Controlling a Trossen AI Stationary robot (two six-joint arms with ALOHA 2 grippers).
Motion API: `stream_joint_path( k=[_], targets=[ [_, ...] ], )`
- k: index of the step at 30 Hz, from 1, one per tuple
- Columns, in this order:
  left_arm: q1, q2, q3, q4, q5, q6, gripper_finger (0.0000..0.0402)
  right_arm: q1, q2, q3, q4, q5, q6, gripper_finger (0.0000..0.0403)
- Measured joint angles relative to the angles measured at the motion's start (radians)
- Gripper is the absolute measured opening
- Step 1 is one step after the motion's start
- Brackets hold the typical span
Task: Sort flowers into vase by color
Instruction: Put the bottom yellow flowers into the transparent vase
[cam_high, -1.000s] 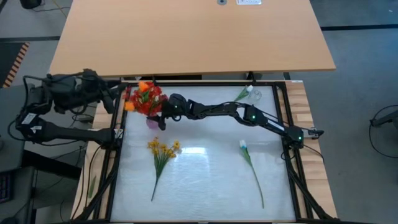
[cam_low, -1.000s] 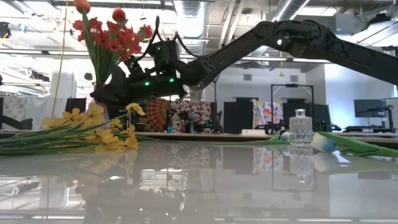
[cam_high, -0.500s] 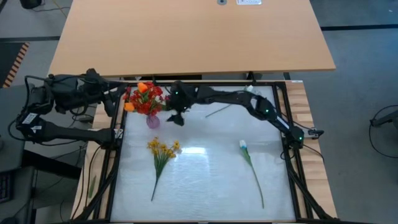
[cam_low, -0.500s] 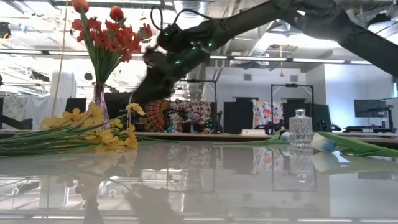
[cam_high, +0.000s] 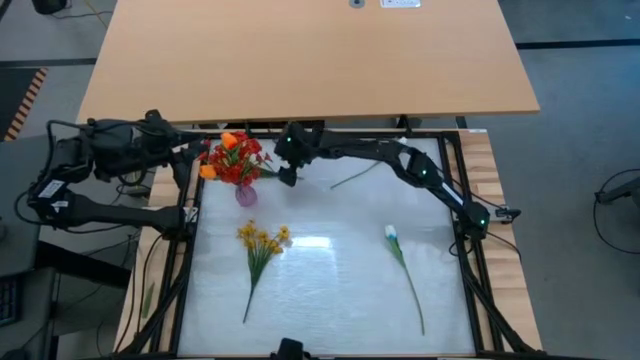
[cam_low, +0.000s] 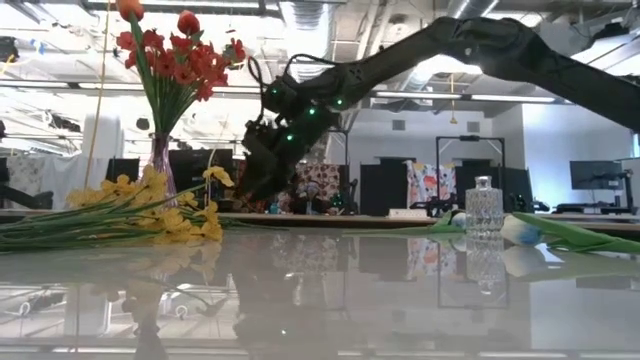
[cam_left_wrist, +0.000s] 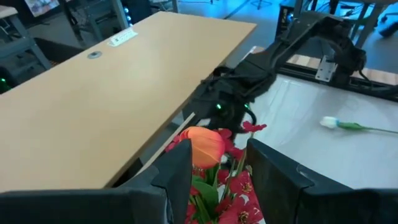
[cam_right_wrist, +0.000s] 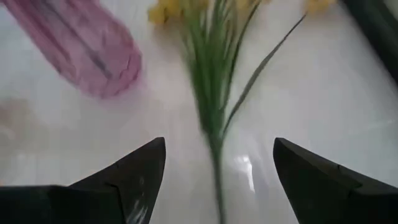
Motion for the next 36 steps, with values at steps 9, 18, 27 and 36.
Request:
stream_joint_path(
  k=[9, 18, 27, 36],
  targets=[
    [0.000, 0.027, 0.000, 0.001, -0.010, 0.014, 0.0142, 0.056, 0.055, 0.008, -0.034, 0.175, -0.245, 0.0320],
    [0.000, 0.055, 0.000, 0.000, -0.018, 0.022, 0.0142, 0.052, 0.056, 0.019, -0.045, 0.141, -0.299, 0.0316],
    [0.000, 0.060, 0.000, 0.001, -0.035, 0.038, 0.0142, 0.032, 0.002, 0.019, -0.061, 0.147, -0.278, 0.0316],
    [0.000, 0.054, 0.000, 0.016, -0.037, 0.080, 0.0142, 0.012, -0.205, 0.021, -0.379, 0.206, 0.005, 0.0316]
  ],
)
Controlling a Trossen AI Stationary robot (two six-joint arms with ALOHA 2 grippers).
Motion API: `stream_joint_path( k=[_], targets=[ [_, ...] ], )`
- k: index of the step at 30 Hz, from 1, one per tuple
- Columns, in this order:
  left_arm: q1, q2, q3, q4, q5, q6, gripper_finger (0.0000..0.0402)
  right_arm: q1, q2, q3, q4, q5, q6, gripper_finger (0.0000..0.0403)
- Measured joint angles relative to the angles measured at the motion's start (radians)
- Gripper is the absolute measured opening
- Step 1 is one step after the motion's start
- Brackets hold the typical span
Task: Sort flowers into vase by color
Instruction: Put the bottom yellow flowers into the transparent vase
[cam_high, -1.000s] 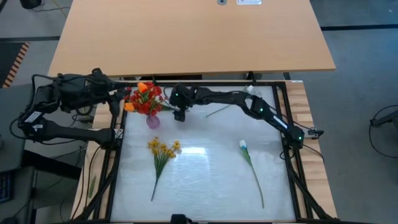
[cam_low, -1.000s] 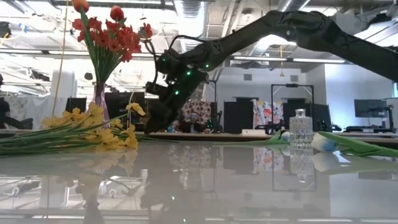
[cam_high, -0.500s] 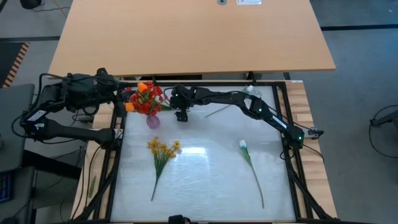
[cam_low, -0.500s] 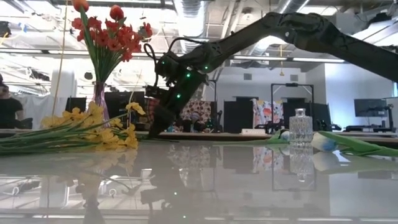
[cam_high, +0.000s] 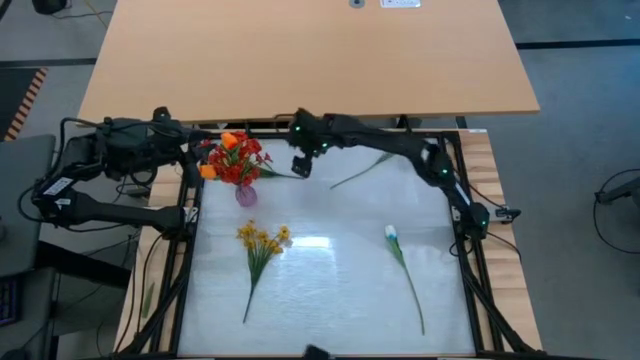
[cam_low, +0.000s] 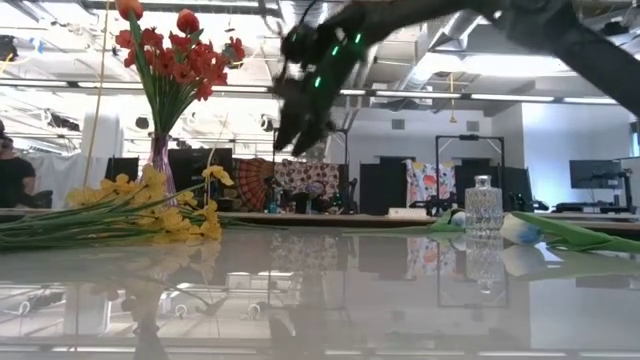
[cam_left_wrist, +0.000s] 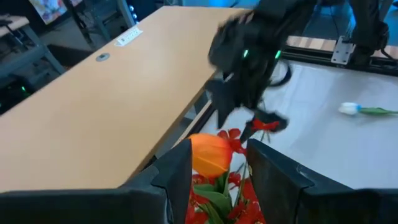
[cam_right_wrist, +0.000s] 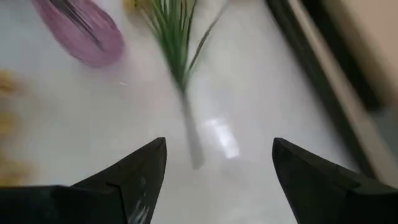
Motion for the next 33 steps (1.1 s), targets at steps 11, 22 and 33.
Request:
stream_joint_path(
  k=[11, 22, 33],
  targets=[
    [0.000, 0.000, 0.000, -0.002, 0.020, 0.060, 0.0142, 0.279, -0.121, -0.001, -0.188, -0.038, 0.784, 0.0316],
    [0.000, 0.016, 0.000, 0.073, 0.058, 0.155, 0.0142, 0.474, 0.035, -0.003, 0.072, -0.022, 1.230, 0.0316],
    [0.000, 0.065, 0.000, 0.052, 0.215, 0.124, 0.0142, 0.610, 0.248, -0.001, 0.503, 0.173, 1.594, 0.0314]
  ],
)
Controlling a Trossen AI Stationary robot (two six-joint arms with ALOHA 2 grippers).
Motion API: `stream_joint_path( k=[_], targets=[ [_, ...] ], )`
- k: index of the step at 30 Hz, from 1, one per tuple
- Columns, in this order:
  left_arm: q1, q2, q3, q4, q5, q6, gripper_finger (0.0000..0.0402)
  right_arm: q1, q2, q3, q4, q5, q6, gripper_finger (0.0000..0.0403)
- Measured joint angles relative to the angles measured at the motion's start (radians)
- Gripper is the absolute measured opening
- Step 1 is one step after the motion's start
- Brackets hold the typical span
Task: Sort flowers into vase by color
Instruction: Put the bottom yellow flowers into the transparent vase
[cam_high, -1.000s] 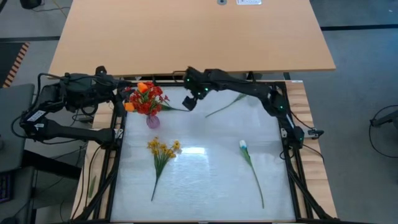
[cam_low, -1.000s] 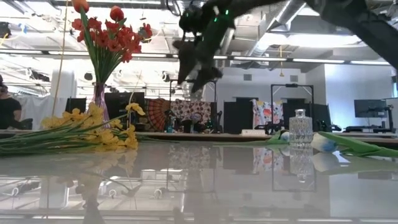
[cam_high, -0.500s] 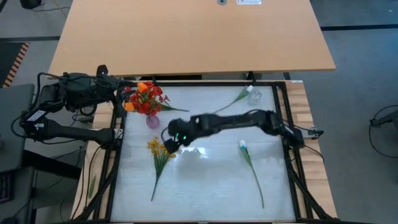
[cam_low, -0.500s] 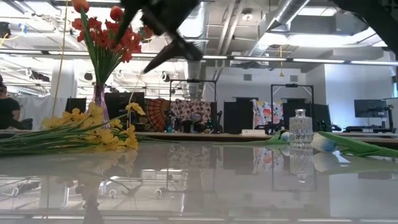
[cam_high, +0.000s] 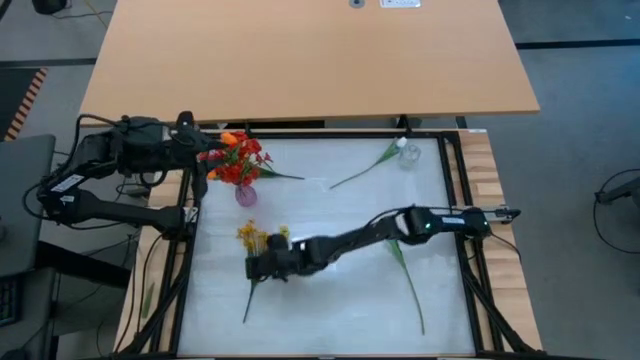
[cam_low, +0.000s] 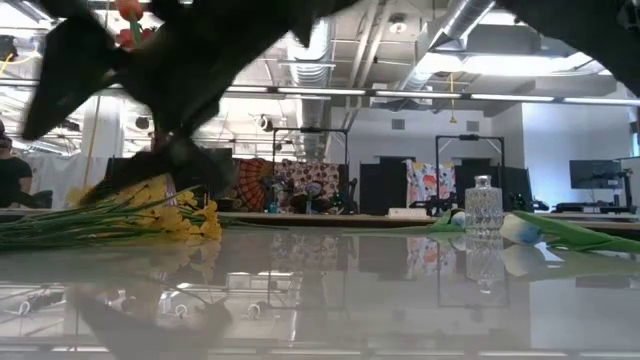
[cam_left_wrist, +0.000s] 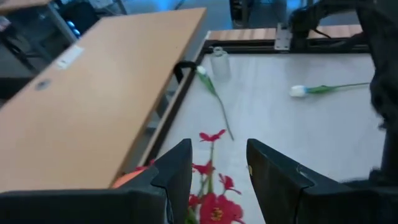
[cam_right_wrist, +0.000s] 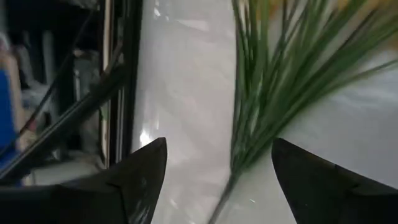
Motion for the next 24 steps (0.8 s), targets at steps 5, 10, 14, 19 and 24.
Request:
stream_joint_path(
  k=[5, 10, 14, 19, 24],
  targets=[
    [0.000, 0.027, 0.000, -0.020, 0.066, -0.031, 0.0142, 0.027, 0.094, 0.016, 0.068, 0.055, 0.121, 0.0302],
    [0.000, 0.048, 0.000, -0.024, 0.132, -0.036, 0.0142, 0.034, 0.186, 0.093, 0.092, 0.130, 0.139, 0.0286],
    [0.000, 0.048, 0.000, -0.026, 0.137, -0.062, 0.0142, 0.012, 0.244, 0.167, 0.089, 0.115, 0.156, 0.0252],
    [0.000, 0.028, 0.000, -0.045, 0.135, -0.076, 0.0142, -0.018, 0.259, 0.173, 0.061, 0.096, 0.154, 0.0129],
    [0.000, -0.001, 0.000, -0.052, 0.084, -0.074, 0.0142, -0.064, 0.256, 0.173, -0.011, 0.094, 0.025, 0.0019]
  ],
)
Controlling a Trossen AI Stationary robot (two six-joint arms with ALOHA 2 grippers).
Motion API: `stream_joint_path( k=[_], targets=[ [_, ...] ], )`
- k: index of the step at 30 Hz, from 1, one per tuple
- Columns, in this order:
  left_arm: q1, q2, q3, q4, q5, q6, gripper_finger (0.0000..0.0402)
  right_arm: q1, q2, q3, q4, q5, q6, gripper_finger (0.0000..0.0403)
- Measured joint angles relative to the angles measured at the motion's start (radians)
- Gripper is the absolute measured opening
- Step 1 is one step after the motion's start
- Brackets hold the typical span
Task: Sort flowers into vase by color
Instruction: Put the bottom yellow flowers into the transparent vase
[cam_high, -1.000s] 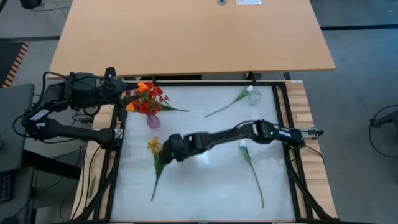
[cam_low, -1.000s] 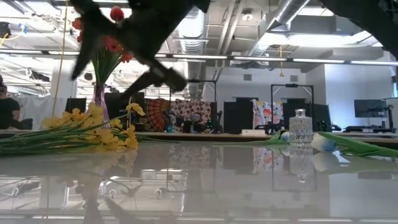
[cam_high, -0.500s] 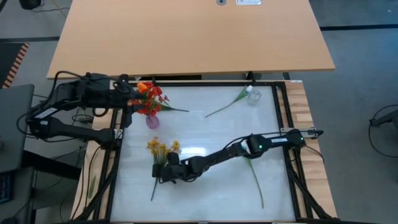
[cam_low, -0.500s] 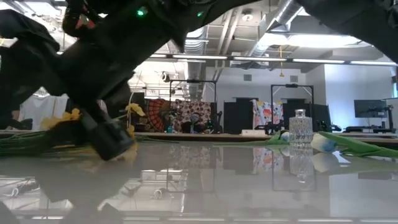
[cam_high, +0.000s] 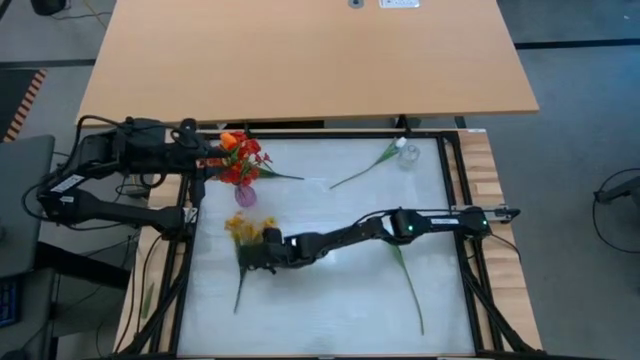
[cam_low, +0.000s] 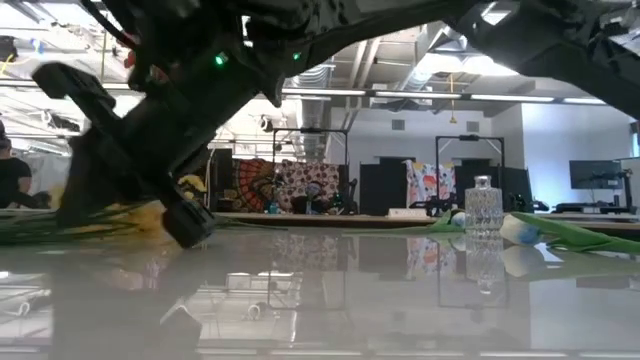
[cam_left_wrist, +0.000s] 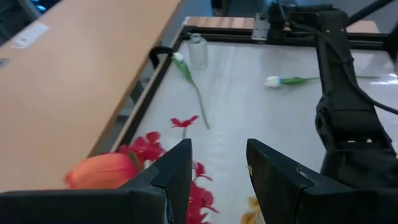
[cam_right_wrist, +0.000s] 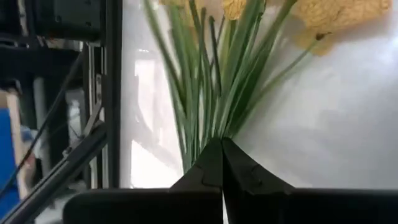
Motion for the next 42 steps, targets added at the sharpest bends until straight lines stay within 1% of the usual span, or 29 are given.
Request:
stream_joint_path(
  k=[2, 4, 7, 8, 10, 12, 16, 17, 18, 21, 24, 25, 27, 30, 32, 34, 37, 39, 42],
  targets=[
    [0.000, -0.011, 0.000, 0.000, -0.023, 0.001, 0.0142, -0.024, -0.010, -0.003, -0.006, -0.044, -0.072, 0.0019],
    [0.000, -0.015, 0.000, 0.001, -0.033, 0.004, 0.0142, -0.040, -0.028, -0.006, -0.024, -0.081, -0.183, 0.0017],
    [0.000, -0.034, 0.000, 0.000, -0.034, 0.029, 0.0142, -0.055, -0.100, -0.012, -0.146, -0.133, -0.352, 0.0016],
    [0.000, -0.037, 0.000, 0.001, -0.034, 0.048, 0.0142, -0.057, -0.128, -0.014, -0.228, -0.132, -0.399, 0.0016],
    [0.000, -0.039, 0.000, 0.004, -0.042, 0.076, 0.0142, -0.056, -0.212, -0.018, -0.464, -0.114, -0.489, 0.0016],
    [0.000, -0.045, 0.000, 0.006, -0.061, 0.100, 0.0142, -0.062, -0.302, -0.015, -0.615, -0.085, -0.562, 0.0016],
    [0.000, -0.042, 0.000, 0.018, -0.092, 0.144, 0.0142, -0.094, -0.456, -0.009, -1.002, -0.040, -0.663, 0.0016],
    [0.000, -0.037, 0.000, 0.026, -0.092, 0.147, 0.0142, -0.105, -0.482, -0.012, -1.069, -0.029, -0.689, 0.0016],
    [0.000, -0.035, 0.000, 0.036, -0.092, 0.153, 0.0142, -0.118, -0.504, -0.020, -1.116, -0.024, -0.716, 0.0016],
    [0.000, -0.023, 0.000, 0.062, -0.090, 0.178, 0.0142, -0.170, -0.585, -0.066, -1.182, -0.039, -0.801, 0.0016],
    [0.000, -0.010, 0.000, 0.075, -0.089, 0.188, 0.0142, -0.216, -0.646, -0.142, -1.170, -0.052, -0.870, 0.0020],
    [0.000, -0.005, 0.000, 0.072, -0.088, 0.188, 0.0142, -0.229, -0.653, -0.168, -1.157, -0.075, -0.905, 0.0029],
    [0.000, 0.005, 0.000, 0.064, -0.080, 0.183, 0.0142, -0.253, -0.650, -0.217, -1.115, -0.173, -0.947, 0.0072],
    [0.000, 0.010, 0.000, 0.056, -0.071, 0.180, 0.0142, -0.256, -0.649, -0.272, -1.018, -0.320, -0.993, 0.0156],
    [0.000, 0.015, 0.000, 0.056, -0.071, 0.172, 0.0142, -0.242, -0.641, -0.289, -0.959, -0.372, -1.019, 0.0213],
    [0.000, 0.016, 0.000, 0.056, -0.071, 0.147, 0.0142, -0.216, -0.633, -0.312, -0.917, -0.360, -1.050, 0.0265],
    [0.000, 0.016, 0.000, 0.056, -0.086, 0.104, 0.0142, -0.172, -0.616, -0.359, -0.834, -0.301, -1.086, 0.0320],
    [0.000, 0.015, 0.000, 0.059, -0.093, 0.086, 0.0142, -0.154, -0.609, -0.396, -0.800, -0.292, -1.084, 0.0341],
    [0.000, 0.016, 0.000, 0.067, -0.099, 0.082, 0.0142, -0.147, -0.582, -0.451, -0.755, -0.279, -1.061, 0.0353]
  ],
)
